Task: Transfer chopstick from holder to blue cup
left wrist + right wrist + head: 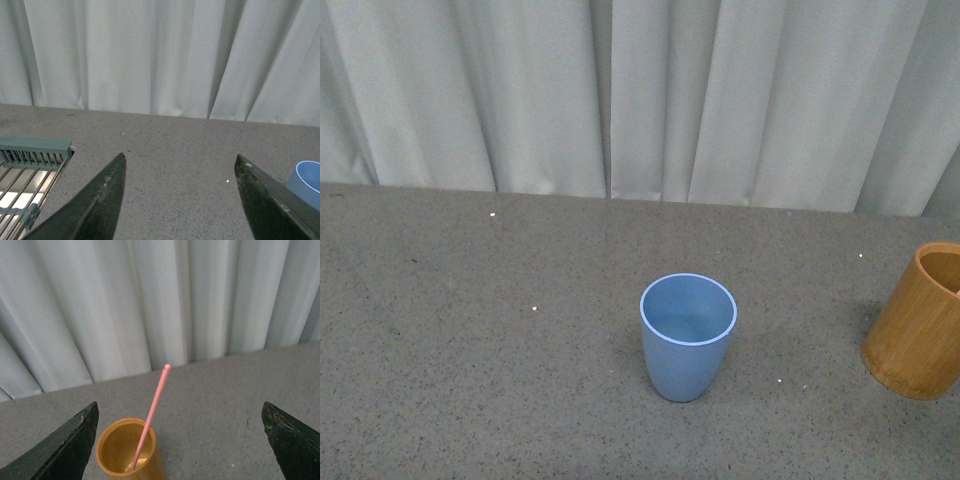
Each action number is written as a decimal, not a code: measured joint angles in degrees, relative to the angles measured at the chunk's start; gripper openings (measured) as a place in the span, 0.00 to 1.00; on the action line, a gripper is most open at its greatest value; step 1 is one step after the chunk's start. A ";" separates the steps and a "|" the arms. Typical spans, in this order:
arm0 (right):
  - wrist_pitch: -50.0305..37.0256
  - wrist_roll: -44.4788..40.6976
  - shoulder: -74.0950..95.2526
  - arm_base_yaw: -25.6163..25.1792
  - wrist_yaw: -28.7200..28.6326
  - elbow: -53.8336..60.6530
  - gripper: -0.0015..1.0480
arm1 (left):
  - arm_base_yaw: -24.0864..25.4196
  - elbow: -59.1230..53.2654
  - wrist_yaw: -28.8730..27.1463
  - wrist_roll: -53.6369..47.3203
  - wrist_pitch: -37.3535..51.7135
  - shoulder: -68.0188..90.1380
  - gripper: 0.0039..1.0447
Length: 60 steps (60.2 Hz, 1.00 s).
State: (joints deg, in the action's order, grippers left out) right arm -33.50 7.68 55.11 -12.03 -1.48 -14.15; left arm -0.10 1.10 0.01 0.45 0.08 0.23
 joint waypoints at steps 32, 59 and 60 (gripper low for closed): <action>7.10 8.92 37.16 4.57 5.73 -24.46 0.91 | 0.00 0.00 0.00 -0.17 0.00 0.00 0.94; 7.54 8.37 50.99 8.24 13.16 -34.34 0.91 | 0.00 0.00 0.02 -0.17 0.00 0.00 0.94; 7.54 8.37 51.15 8.33 13.27 -34.49 0.91 | 0.00 0.00 0.00 -0.17 0.00 0.00 0.94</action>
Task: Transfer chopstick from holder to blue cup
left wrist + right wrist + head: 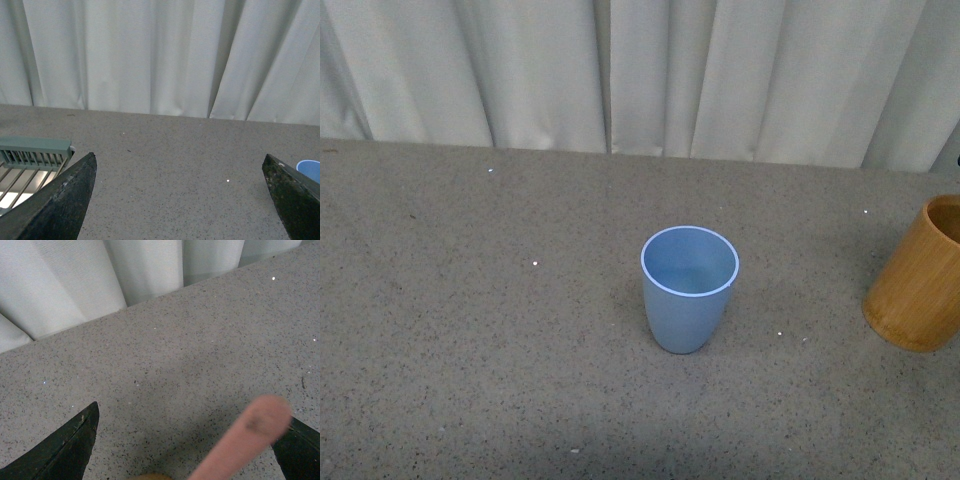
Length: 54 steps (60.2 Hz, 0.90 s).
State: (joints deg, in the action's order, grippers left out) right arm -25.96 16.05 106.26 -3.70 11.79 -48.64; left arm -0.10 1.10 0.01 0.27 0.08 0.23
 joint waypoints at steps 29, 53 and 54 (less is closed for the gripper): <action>0.61 0.42 4.07 2.75 2.75 -3.30 0.68 | -0.02 0.00 0.00 0.00 0.00 0.00 0.94; -0.20 0.63 4.15 2.84 1.86 -2.93 0.11 | 0.00 0.00 0.00 0.00 0.00 0.00 0.94; -0.22 0.63 4.15 2.82 1.68 -2.89 0.07 | 0.00 0.00 0.00 0.00 0.00 0.00 0.94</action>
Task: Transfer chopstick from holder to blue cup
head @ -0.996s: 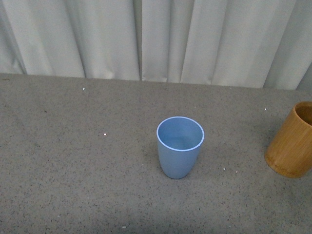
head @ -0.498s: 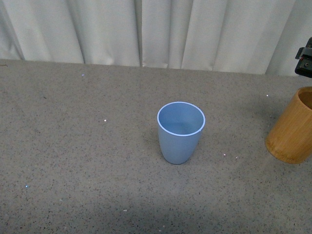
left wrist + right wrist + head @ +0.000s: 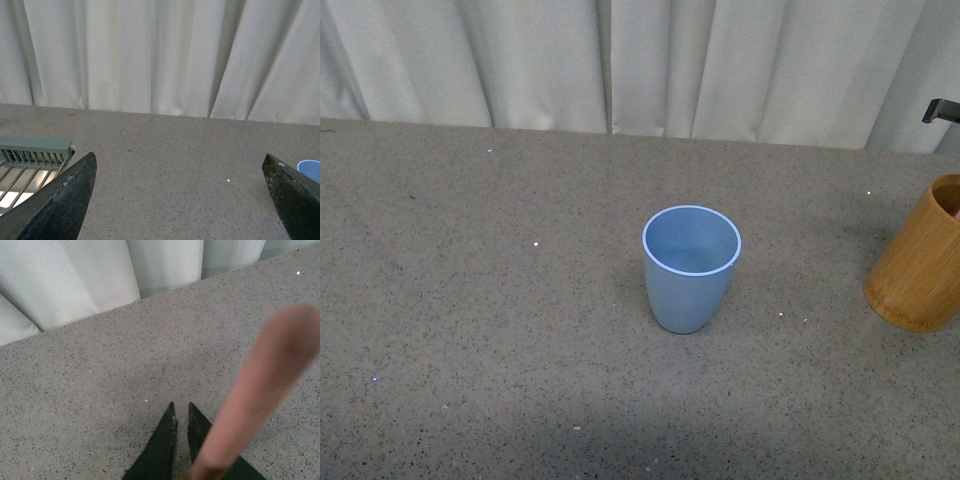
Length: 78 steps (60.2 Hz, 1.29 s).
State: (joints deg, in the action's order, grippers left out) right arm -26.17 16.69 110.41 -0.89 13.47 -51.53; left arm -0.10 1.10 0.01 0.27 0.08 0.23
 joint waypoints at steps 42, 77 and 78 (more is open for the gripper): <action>-1.29 0.81 -5.03 -1.70 -4.55 2.08 0.01 | -0.02 0.00 0.00 0.00 0.00 0.00 0.94; 1.44 4.46 -21.88 -3.41 -8.68 2.05 0.01 | 0.00 0.00 0.02 0.00 0.00 0.00 0.94; 1.46 4.70 -22.71 -3.32 -8.92 2.12 0.01 | -0.02 0.00 0.00 0.00 0.00 0.00 0.94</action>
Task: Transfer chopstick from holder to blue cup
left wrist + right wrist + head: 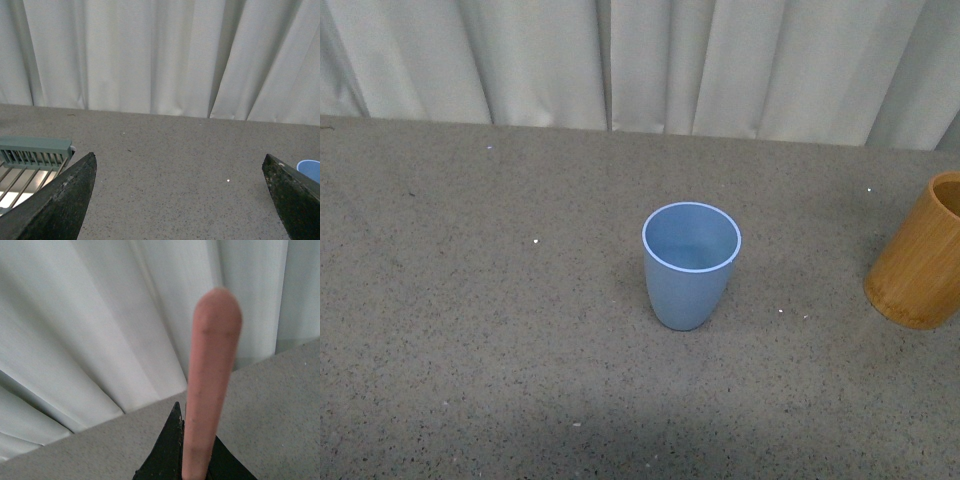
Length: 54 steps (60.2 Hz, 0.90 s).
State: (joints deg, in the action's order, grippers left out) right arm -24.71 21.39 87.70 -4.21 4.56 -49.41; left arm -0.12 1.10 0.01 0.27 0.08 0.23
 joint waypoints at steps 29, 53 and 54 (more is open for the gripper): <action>-3.08 8.00 -5.16 20.85 3.72 6.56 0.01 | 0.02 0.00 0.00 0.00 0.00 0.00 0.94; -6.19 10.14 5.14 26.10 6.71 7.37 0.01 | 0.02 0.00 0.00 0.00 0.00 0.00 0.94; -6.21 10.14 5.27 26.10 6.80 7.37 0.01 | 0.02 0.00 0.00 0.00 0.00 0.00 0.94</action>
State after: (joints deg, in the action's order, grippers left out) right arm -30.92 31.53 92.97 21.89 11.35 -42.04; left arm -0.10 1.10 0.01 0.27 0.08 0.23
